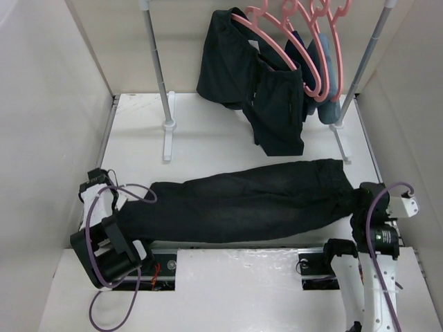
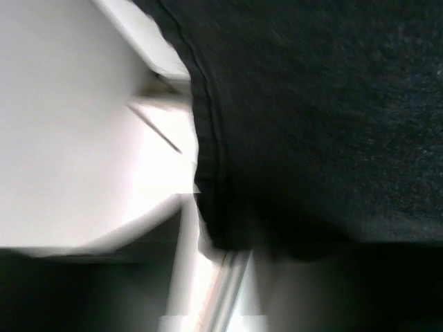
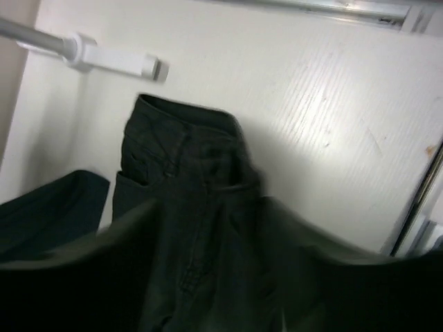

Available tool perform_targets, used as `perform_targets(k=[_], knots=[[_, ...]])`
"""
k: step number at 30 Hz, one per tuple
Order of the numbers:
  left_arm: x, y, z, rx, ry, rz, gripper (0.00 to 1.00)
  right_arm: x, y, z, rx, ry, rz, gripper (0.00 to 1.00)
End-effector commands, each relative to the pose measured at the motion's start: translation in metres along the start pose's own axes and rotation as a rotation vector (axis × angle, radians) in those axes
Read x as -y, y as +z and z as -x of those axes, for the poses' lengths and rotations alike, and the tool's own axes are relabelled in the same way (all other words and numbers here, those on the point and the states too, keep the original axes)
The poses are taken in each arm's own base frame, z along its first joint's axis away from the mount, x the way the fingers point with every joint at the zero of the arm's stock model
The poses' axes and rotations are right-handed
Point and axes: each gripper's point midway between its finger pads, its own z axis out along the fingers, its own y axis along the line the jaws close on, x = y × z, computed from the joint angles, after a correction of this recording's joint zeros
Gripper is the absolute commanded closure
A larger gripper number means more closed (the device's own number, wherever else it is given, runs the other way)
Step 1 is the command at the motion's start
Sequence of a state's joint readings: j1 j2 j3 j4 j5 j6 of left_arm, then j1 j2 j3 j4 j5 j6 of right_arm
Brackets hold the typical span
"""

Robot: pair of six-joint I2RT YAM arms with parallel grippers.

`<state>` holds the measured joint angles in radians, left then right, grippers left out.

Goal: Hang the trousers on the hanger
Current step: Flatten out the trousers at the center of the board.

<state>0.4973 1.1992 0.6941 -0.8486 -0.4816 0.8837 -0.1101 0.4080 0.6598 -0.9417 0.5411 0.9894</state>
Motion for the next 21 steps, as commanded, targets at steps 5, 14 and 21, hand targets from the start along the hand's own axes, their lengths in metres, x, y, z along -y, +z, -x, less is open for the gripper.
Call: perform_targets(k=[5,14,21], knots=[[-0.031,-0.028,0.009,0.071,-0.020,0.030,0.23,-0.020,-0.037,0.094,0.300,-0.064,0.022,0.12],[0.003,-0.181,0.162,0.845,0.104,-0.224,0.06,-0.123,0.028,-0.004,-0.106,-0.558,0.398,0.06],[0.079,-0.139,0.224,0.813,0.184,-0.222,0.06,-0.134,0.088,-0.067,-0.375,-0.616,0.382,0.05]])
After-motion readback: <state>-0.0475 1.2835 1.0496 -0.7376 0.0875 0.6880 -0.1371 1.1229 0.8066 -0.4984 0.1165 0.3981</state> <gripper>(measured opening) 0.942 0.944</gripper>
